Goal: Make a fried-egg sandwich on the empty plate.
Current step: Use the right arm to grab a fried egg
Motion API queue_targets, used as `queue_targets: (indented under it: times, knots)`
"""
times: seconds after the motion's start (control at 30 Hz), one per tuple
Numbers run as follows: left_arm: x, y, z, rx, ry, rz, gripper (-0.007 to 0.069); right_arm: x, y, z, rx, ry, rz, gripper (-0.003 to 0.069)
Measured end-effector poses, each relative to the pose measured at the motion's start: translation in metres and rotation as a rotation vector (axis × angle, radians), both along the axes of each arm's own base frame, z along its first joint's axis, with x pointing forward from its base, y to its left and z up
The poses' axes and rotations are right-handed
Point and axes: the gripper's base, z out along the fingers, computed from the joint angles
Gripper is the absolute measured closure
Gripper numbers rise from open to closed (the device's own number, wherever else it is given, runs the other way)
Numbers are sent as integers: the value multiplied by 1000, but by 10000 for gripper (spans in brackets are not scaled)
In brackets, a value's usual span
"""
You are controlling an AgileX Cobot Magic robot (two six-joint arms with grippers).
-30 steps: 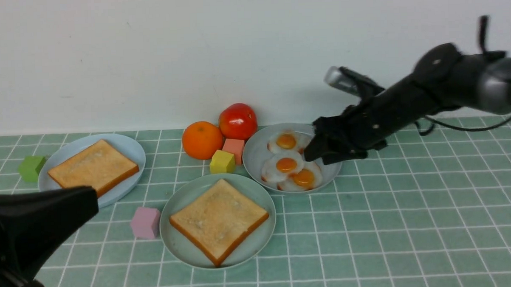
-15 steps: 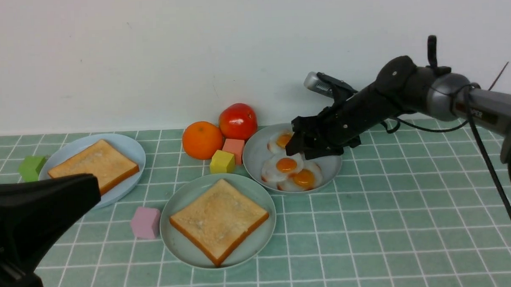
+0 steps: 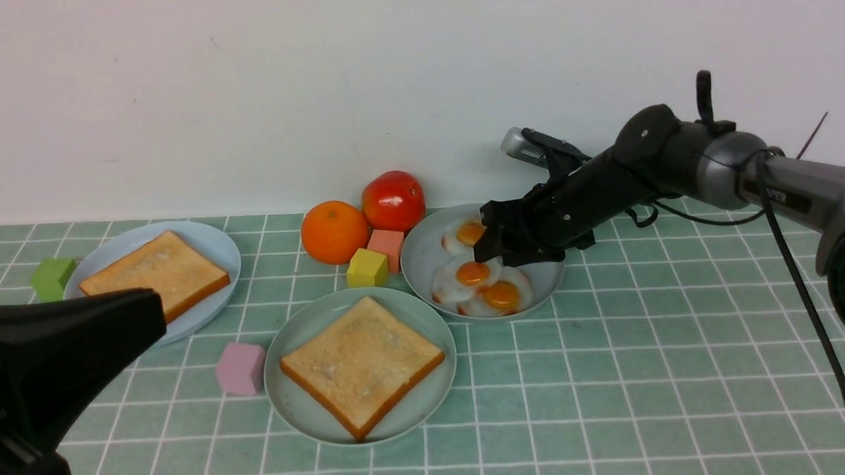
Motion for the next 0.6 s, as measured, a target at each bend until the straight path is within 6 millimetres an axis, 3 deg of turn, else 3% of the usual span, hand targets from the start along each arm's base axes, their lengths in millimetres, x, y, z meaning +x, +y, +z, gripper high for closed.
queue_targets:
  times: [0.4,0.6]
  knots:
    - [-1,-1,-1,-23,27,-4,638,2,2,-2,36,-4,-5,306]
    - [-1,-1,-1,-26,34,-5,638,1,2,-3,37,3,-1,427]
